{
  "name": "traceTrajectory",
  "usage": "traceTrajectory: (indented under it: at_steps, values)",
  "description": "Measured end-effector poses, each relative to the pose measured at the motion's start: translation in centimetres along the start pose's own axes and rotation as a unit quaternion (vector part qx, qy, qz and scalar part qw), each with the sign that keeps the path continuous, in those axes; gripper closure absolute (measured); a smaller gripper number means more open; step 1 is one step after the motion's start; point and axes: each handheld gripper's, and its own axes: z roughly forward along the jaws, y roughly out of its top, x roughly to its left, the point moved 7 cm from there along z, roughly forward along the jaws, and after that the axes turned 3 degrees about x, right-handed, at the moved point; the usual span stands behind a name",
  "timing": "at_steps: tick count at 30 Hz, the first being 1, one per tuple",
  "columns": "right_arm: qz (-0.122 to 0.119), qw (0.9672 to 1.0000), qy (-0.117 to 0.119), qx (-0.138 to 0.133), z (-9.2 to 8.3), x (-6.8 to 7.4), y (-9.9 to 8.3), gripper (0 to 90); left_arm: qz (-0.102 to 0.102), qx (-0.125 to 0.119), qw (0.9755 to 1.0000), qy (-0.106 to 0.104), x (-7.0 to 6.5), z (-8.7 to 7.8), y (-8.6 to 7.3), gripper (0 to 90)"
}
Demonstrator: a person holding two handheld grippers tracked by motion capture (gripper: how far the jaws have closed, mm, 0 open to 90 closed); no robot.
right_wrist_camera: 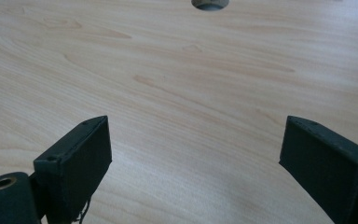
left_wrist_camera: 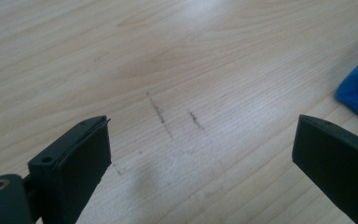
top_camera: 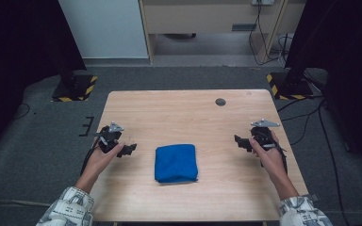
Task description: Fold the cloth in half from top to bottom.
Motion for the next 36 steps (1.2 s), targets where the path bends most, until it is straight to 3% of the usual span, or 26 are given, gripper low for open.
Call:
traceTrajectory:
  at_steps: [10, 17, 23, 29, 36]
  values:
    - [0.004, 0.9997, 0.000, 0.023, 0.3, -1.1, -2.5, 9.0, -0.002, 0.021, 0.9997, 0.009, 1.0, 0.7, -1.7, 3.9]
    - [0.049, 0.9985, -0.009, 0.020, 0.7, -3.4, -2.9, 10.0, -0.012, 0.023, 0.9995, 0.017, 1.6, 1.5, -1.9, 3.9]
    - [0.071, 0.9972, -0.015, 0.021, 1.1, -4.2, -3.2, 10.2, -0.017, 0.024, 0.9994, 0.020, 1.8, 2.5, -2.2, 3.9]
    - [0.067, 0.9972, -0.016, 0.029, 1.6, -4.0, -3.5, 9.0, -0.039, -0.007, 0.9991, 0.015, 2.0, 3.0, -2.5, 1.2]
    - [0.056, 0.9974, -0.034, 0.029, 2.1, -3.7, -3.5, 6.9, -0.039, -0.016, 0.9990, 0.015, 1.9, 3.1, -2.6, 0.0]
